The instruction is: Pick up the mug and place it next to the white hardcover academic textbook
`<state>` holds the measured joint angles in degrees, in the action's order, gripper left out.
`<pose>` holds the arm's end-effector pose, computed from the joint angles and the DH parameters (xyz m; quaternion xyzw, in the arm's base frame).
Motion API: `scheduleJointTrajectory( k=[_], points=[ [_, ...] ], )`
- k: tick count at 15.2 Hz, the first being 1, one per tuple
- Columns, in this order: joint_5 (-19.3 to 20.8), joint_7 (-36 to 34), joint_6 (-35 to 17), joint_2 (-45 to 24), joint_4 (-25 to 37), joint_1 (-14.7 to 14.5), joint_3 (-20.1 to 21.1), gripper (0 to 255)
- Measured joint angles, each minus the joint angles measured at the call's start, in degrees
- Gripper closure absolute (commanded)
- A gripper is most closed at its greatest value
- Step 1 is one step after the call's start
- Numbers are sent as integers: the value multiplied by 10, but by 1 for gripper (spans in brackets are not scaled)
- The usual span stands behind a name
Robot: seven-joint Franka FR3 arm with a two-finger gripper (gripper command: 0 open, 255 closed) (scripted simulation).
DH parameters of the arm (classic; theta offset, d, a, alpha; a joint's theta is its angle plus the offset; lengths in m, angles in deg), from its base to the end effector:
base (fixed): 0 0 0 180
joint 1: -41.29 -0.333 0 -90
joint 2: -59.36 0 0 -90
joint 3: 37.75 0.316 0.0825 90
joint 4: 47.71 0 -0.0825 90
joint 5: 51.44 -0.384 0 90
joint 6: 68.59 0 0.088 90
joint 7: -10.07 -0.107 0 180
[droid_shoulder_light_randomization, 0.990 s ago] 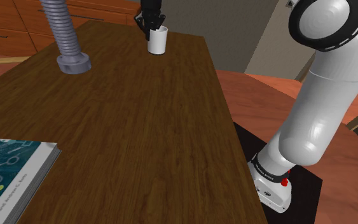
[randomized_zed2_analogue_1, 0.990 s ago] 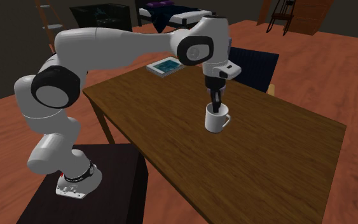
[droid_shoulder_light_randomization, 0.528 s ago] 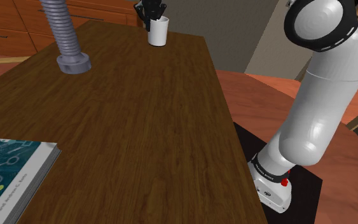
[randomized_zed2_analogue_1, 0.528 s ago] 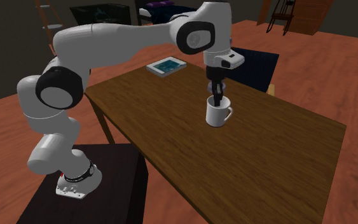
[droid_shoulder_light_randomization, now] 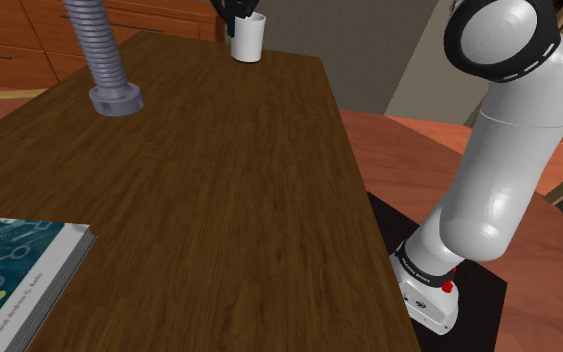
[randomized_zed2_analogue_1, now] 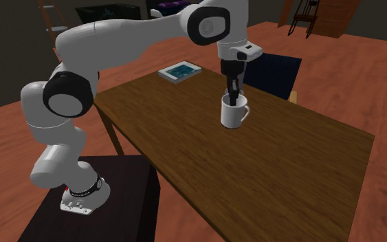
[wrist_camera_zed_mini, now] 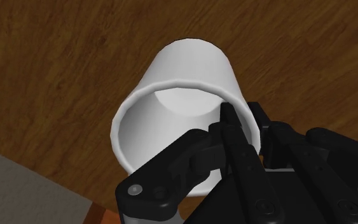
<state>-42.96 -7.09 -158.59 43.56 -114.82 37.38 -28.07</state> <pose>0.6256 0.1159 0.6510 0.9959 -0.0403 0.0745 0.0326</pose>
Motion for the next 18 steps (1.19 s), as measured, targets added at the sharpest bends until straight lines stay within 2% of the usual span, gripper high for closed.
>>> scheduleJointTrajectory(
  k=[5,12,18],
  points=[
    [-2,-52,-22,64,-91,-27,19,255],
    [-5,-131,-25,131,-170,-69,53,255],
    [-3,-209,-19,153,-195,-109,91,255]
  ],
)
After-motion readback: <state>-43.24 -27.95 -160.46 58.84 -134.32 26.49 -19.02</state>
